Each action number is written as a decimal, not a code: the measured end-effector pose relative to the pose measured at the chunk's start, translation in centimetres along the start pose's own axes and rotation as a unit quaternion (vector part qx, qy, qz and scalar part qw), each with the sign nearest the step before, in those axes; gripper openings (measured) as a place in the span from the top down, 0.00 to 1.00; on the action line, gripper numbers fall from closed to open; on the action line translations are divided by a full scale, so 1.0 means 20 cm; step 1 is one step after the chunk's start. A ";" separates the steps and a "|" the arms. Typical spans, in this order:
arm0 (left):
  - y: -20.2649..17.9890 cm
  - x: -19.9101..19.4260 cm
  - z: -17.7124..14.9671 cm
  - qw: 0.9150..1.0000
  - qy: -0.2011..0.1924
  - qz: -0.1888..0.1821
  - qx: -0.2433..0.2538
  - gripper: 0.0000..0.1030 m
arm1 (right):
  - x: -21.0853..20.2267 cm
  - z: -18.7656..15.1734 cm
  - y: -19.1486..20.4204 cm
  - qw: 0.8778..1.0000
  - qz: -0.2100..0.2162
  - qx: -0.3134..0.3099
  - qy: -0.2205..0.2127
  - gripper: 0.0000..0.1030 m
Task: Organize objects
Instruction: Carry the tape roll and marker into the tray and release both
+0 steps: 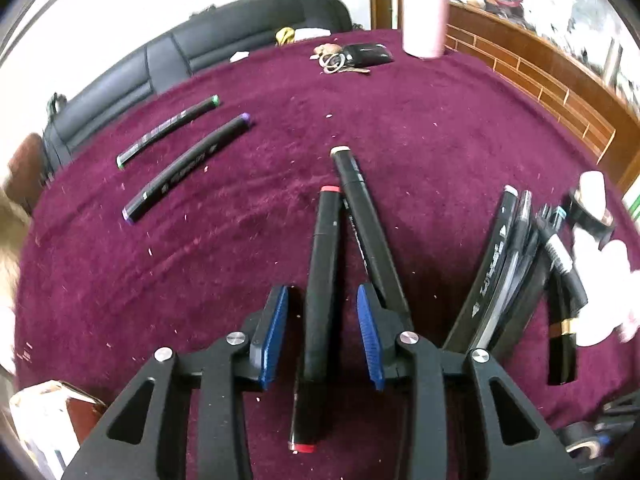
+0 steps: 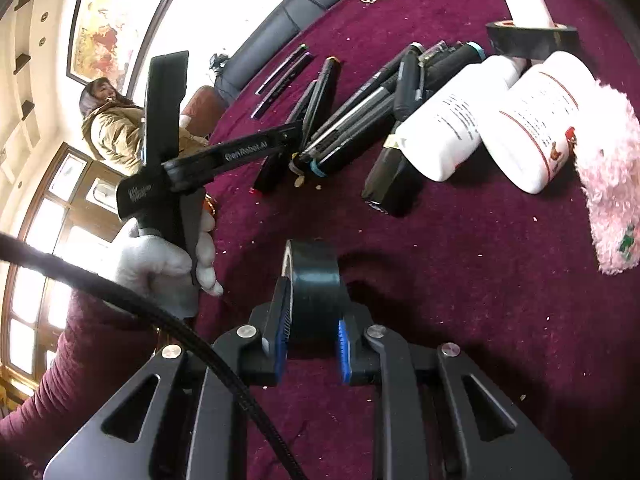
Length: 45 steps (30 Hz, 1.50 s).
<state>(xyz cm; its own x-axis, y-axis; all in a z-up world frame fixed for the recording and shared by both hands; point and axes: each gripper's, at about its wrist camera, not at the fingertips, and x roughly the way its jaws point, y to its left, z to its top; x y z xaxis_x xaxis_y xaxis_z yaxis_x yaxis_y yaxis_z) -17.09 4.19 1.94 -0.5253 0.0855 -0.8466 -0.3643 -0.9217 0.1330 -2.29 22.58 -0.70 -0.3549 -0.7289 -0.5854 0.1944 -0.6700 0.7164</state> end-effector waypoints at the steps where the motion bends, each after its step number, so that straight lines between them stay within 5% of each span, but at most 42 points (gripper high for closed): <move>1: -0.01 -0.01 -0.01 1.000 0.001 -0.006 0.006 0.84 | 0.00 0.00 0.00 1.000 0.002 0.002 -0.001 0.82; 5: 0.00 -0.12 -0.10 0.998 -0.001 -0.057 -0.002 0.89 | 0.01 0.02 -0.01 1.000 -0.001 -0.001 -0.005 0.83; 13: 0.24 -0.58 -0.45 0.982 -0.059 -0.141 -0.113 0.89 | -0.01 -0.01 0.08 0.997 -0.043 -0.043 -0.041 0.83; 22: 0.51 -0.99 -0.88 0.967 -0.106 -0.152 -0.177 0.89 | -0.03 -0.08 0.27 0.997 -0.034 -0.059 -0.035 0.84; 32: 0.74 -1.03 -1.21 0.949 -0.095 -0.146 -0.262 0.89 | 0.10 -0.13 0.76 0.990 0.013 -0.139 0.001 0.84; 39: 0.81 -0.89 -1.26 0.942 -0.064 -0.149 -0.295 0.89 | 0.45 -0.17 1.07 0.980 0.015 -0.190 0.057 0.83; 45: 0.87 -0.76 -1.21 0.938 -0.047 -0.144 -0.311 0.89 | 0.75 -0.13 1.14 0.977 -0.028 -0.194 0.084 0.83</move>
<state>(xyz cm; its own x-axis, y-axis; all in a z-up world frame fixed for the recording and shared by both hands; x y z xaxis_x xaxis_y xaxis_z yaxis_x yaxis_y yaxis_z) 3.15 -22.29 4.73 -0.5509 0.3710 -0.7476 0.0022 -0.8951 -0.4458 -0.70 -4.00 5.87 -0.2263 -0.6799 -0.6975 0.5232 -0.6888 0.5018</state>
